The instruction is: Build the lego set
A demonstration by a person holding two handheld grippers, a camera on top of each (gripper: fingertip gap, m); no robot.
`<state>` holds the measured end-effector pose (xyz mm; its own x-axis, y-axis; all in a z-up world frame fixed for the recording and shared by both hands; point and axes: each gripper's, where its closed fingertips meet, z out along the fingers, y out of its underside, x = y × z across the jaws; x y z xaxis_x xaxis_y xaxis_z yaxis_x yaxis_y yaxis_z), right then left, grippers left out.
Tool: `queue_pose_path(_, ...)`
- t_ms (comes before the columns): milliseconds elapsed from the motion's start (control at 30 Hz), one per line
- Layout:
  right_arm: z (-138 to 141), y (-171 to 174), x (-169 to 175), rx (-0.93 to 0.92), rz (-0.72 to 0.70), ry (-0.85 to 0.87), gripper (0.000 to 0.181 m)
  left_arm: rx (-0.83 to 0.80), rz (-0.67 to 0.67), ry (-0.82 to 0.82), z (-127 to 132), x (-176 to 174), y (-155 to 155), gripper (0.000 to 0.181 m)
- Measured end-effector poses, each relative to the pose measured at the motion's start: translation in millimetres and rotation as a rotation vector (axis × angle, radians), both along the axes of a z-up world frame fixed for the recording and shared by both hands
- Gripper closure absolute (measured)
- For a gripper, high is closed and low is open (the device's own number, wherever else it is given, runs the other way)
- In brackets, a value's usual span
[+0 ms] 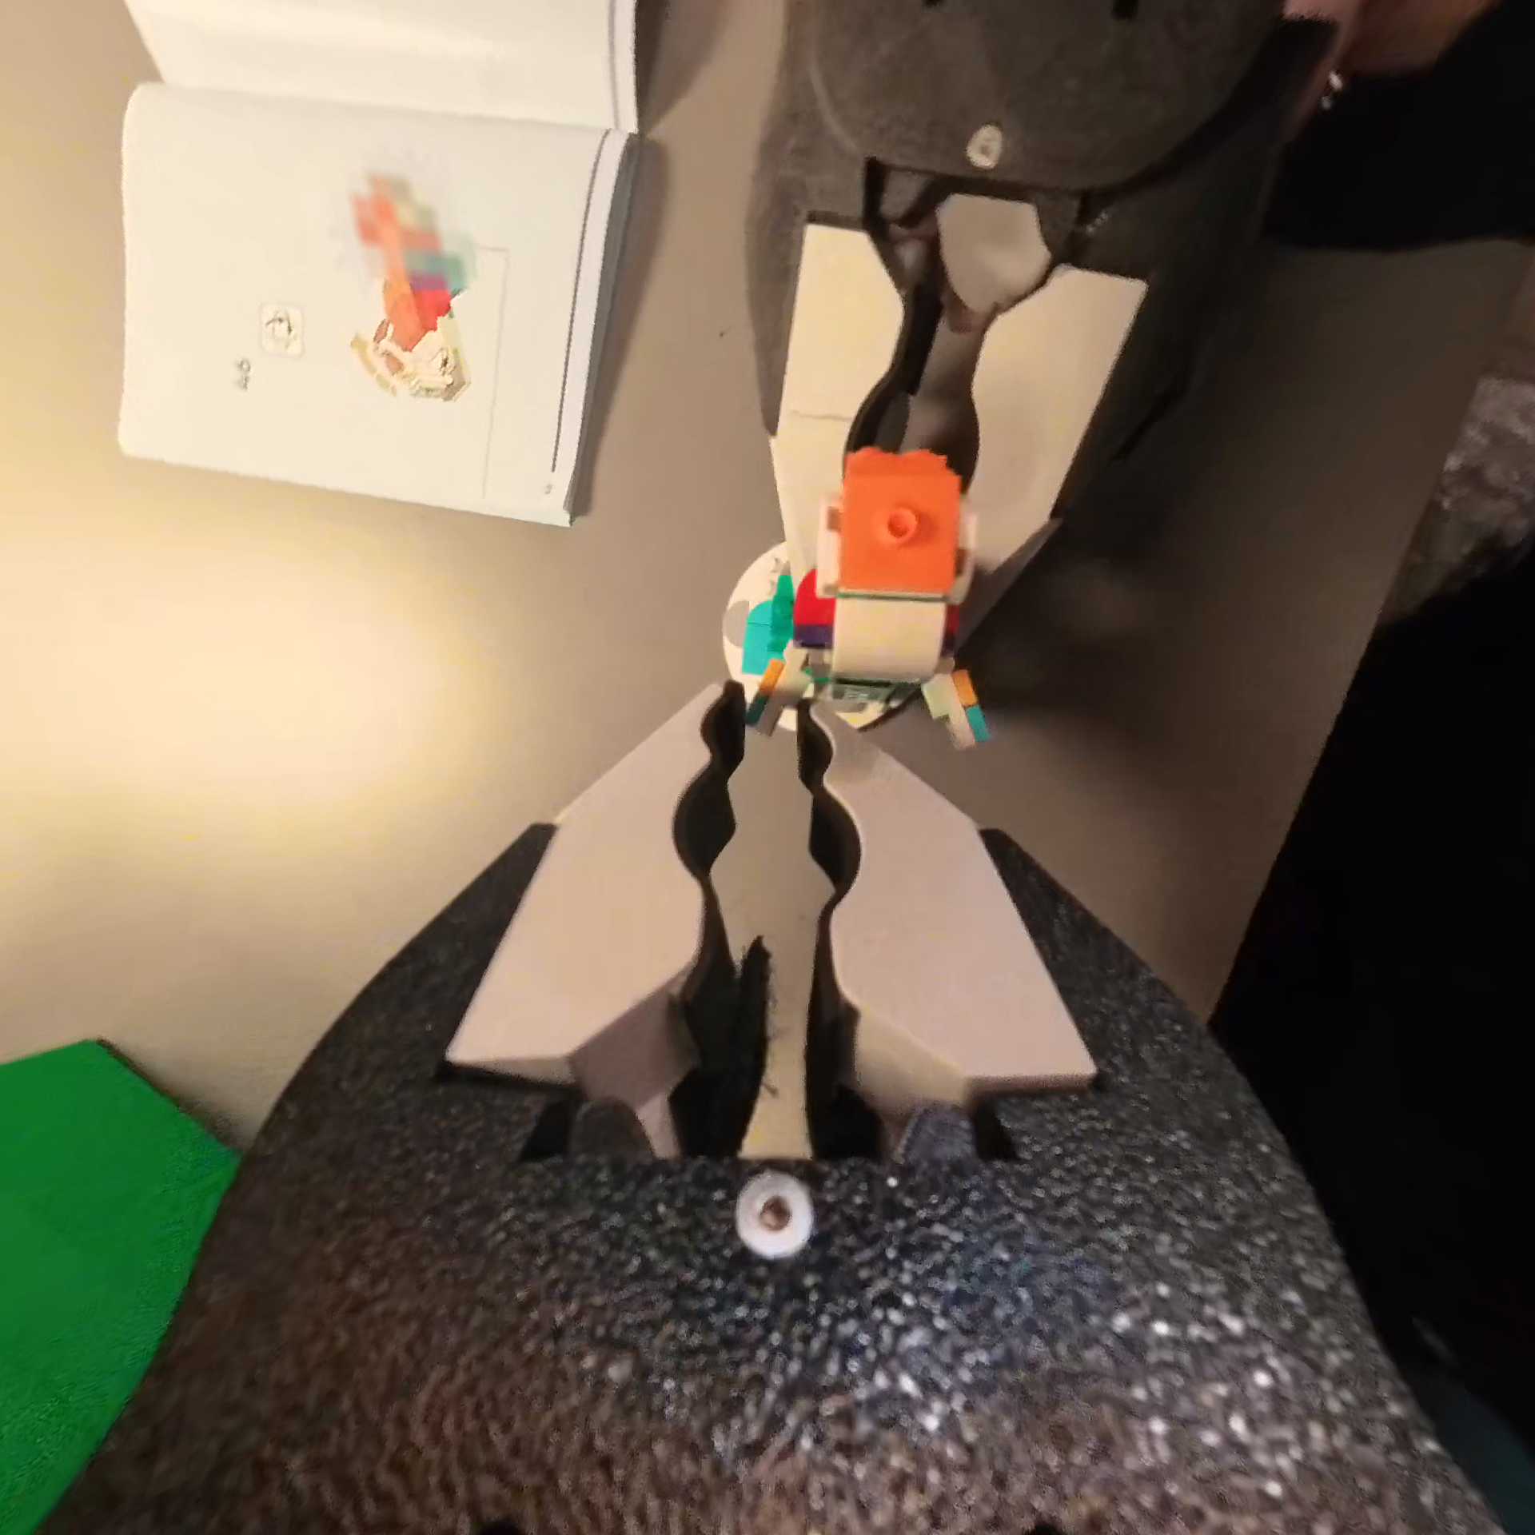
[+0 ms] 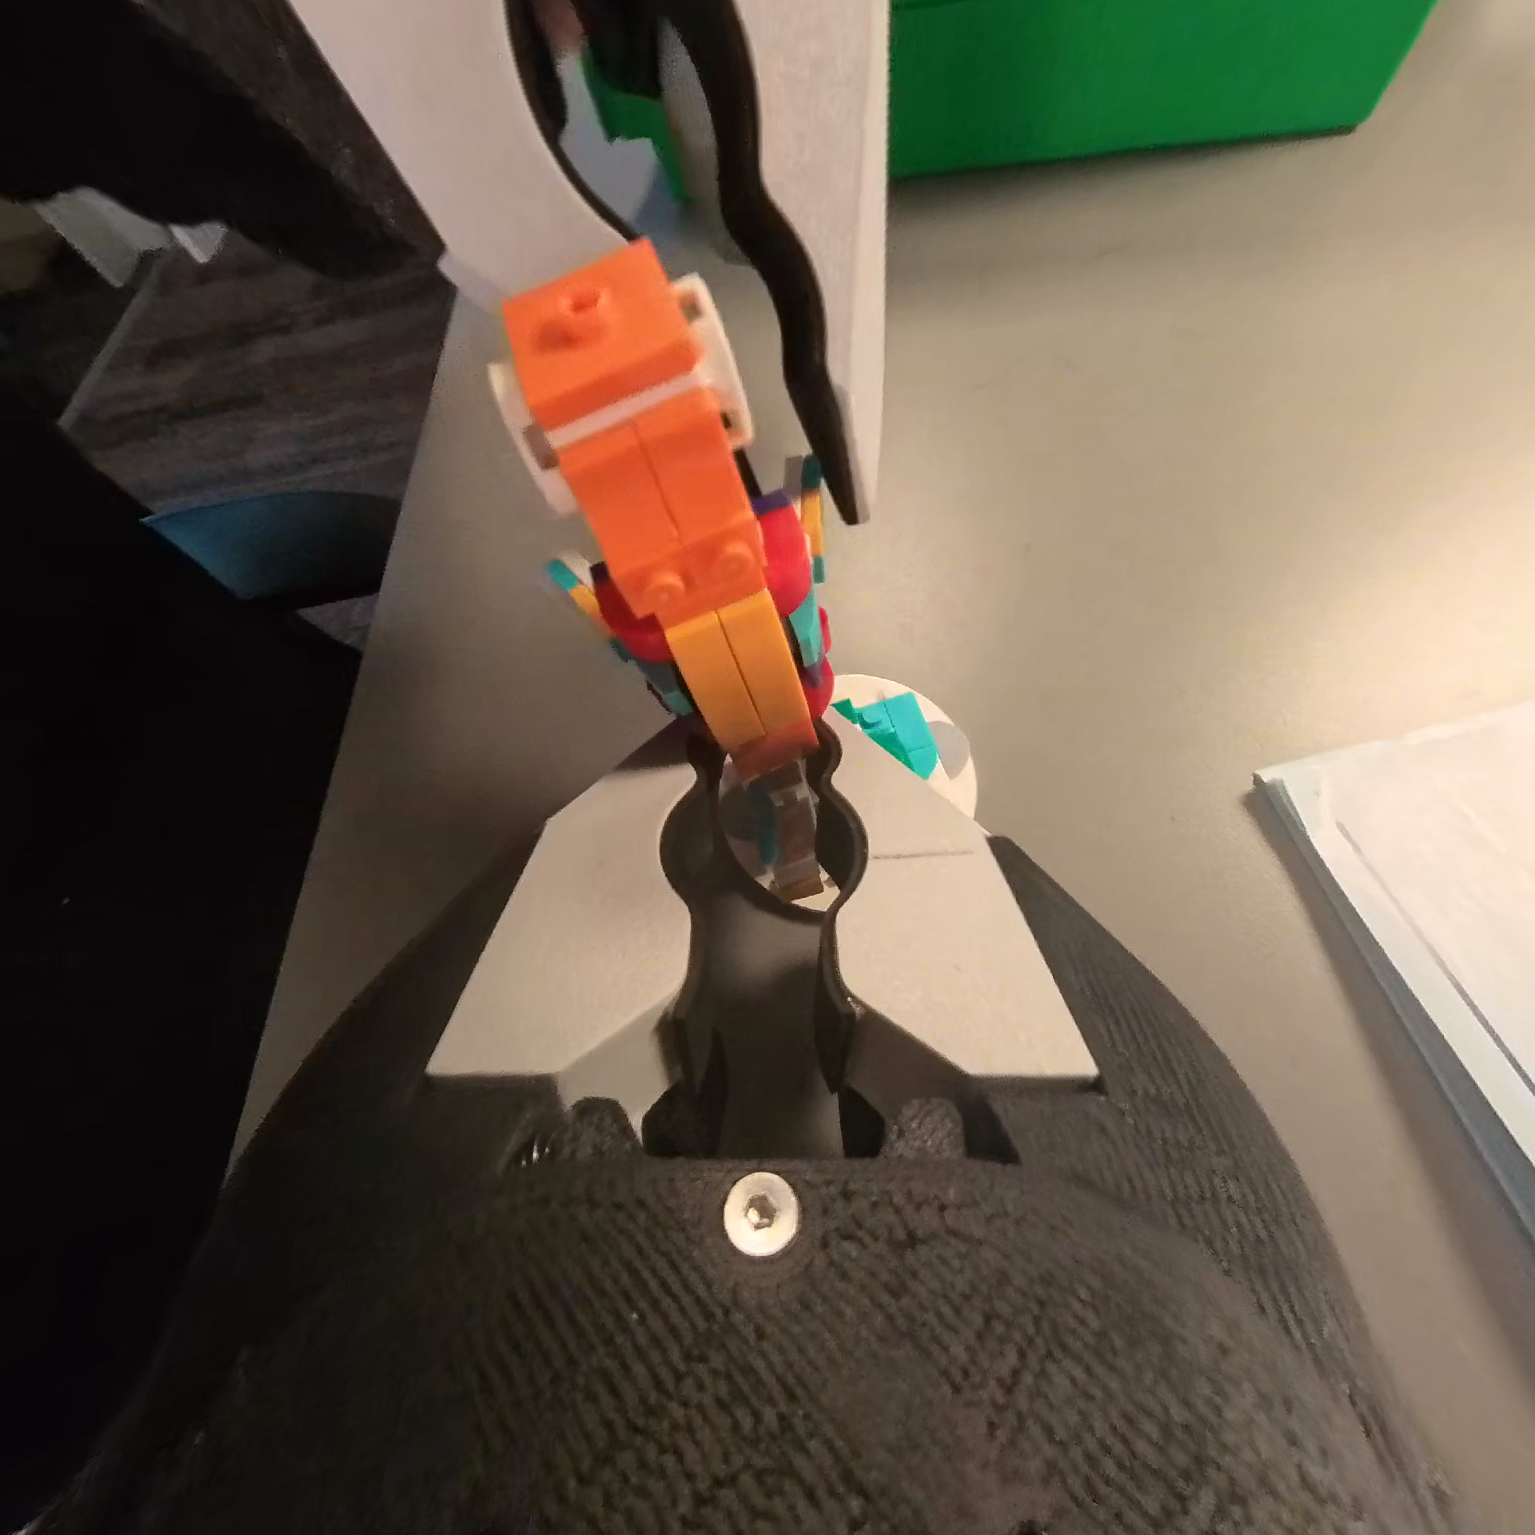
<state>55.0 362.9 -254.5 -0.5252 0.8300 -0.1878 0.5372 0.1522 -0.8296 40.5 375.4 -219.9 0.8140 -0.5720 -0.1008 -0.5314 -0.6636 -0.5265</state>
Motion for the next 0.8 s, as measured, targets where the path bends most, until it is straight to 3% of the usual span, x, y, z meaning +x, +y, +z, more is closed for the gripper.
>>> queue_pose_path(233,0.0,3.5,-0.4,0.011,-0.045,0.005,0.163,0.066,0.104,-0.147,5.5,-6.0,3.0,0.174)
queue_pose_path(333,0.0,3.1,0.2,0.01,-0.035,0.004,0.163,0.203,0.136,-0.333,27.4,-16.5,3.6,0.147)
queue_pose_path(433,0.0,3.0,0.4,0.007,-0.03,0.003,0.163,0.268,0.009,-0.597,48.3,10.0,-12.8,0.129)
queue_pose_path(500,0.0,2.9,0.5,0.006,-0.028,0.002,0.163,0.259,-0.08,-0.562,37.2,25.5,-24.1,0.126)
queue_pose_path(600,0.0,3.0,0.4,0.007,-0.027,0.003,0.163,0.281,-0.139,-0.38,14.3,34.6,-27.0,0.131)
queue_pose_path(800,-0.1,3.2,0.4,0.011,-0.024,0.005,0.163,0.345,-0.096,-0.37,10.7,35.8,-17.0,0.159)
